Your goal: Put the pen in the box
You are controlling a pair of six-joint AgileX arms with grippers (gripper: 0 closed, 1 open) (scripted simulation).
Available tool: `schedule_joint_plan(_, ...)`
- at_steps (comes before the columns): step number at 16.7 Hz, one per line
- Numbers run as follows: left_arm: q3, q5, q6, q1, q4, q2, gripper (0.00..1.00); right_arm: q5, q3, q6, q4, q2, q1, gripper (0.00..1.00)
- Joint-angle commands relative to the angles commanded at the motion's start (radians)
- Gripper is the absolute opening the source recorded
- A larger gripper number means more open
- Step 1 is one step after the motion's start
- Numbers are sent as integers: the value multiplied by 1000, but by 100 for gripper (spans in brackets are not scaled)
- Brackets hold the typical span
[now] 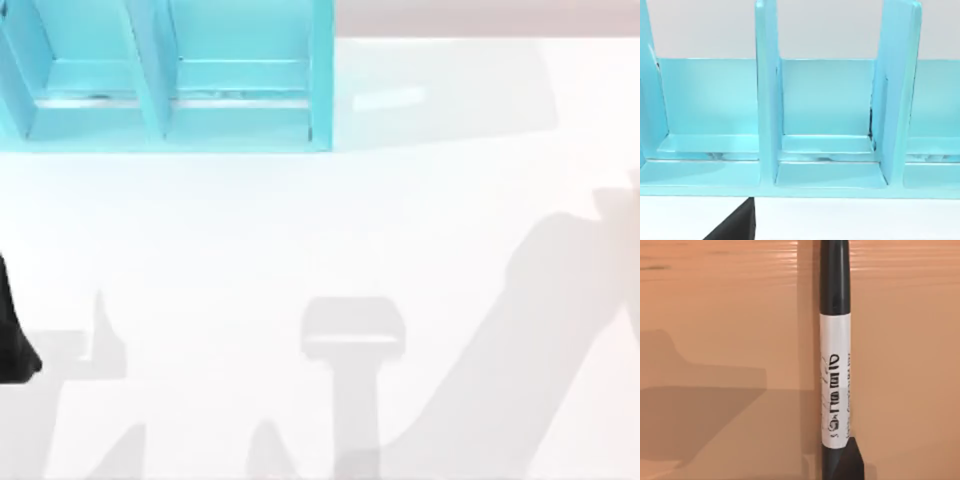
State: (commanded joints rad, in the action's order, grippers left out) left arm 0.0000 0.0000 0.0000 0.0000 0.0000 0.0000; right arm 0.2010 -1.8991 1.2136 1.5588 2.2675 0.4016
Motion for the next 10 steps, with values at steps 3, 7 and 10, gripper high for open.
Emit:
schedule_joint_plan(3, 0, 0, 0, 0, 0, 0, 100, 0, 0, 0, 0, 0, 0, 90)
schedule_joint_plan(7, 0, 0, 0, 0, 0, 0, 100, 0, 0, 0, 0, 0, 0, 100)
schedule_joint_plan(10, 0, 0, 0, 0, 0, 0, 100, 0, 0, 0, 0, 0, 0, 100)
